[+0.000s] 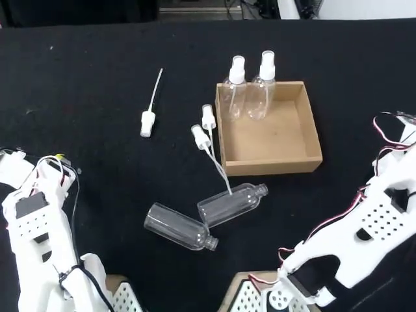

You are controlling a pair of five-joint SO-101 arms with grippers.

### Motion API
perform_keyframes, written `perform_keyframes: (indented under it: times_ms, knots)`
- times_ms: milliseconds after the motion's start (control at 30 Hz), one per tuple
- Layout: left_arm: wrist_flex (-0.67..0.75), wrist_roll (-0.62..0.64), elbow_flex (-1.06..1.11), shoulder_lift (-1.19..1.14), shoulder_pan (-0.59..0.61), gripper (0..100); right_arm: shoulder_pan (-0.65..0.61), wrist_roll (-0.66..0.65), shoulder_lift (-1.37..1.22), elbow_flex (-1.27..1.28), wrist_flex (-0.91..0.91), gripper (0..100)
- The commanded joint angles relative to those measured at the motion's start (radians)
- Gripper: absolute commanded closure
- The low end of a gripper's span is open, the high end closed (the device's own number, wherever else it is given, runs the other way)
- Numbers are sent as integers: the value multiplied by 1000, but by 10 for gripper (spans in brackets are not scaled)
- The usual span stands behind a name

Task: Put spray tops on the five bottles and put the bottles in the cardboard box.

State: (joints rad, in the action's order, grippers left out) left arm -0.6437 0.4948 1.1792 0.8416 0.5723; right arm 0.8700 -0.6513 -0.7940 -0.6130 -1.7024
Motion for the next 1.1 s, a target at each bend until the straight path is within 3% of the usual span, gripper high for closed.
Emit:
perform_keyframes:
  times_ms: [0, 133, 333, 533, 833, 1000, 1067]
  knots:
    - [23, 3, -48, 18, -10, 816, -20, -31, 12, -56, -2, 859]
    - [23, 3, -48, 18, -10, 816, -15, -112, 12, -21, -8, 858]
    - [23, 3, -48, 18, -10, 816, -17, -181, 12, -5, -2, 701]
    - [23, 3, -48, 18, -10, 816, -14, -212, 12, -7, 92, 785]
    - [23, 3, -50, 18, -10, 816, 15, -302, 18, 59, 135, 787]
    - [23, 3, -50, 18, -10, 816, 21, -210, 21, 12, 143, 975]
    - [23, 3, -50, 18, -10, 816, 20, -169, 38, -41, 123, 977]
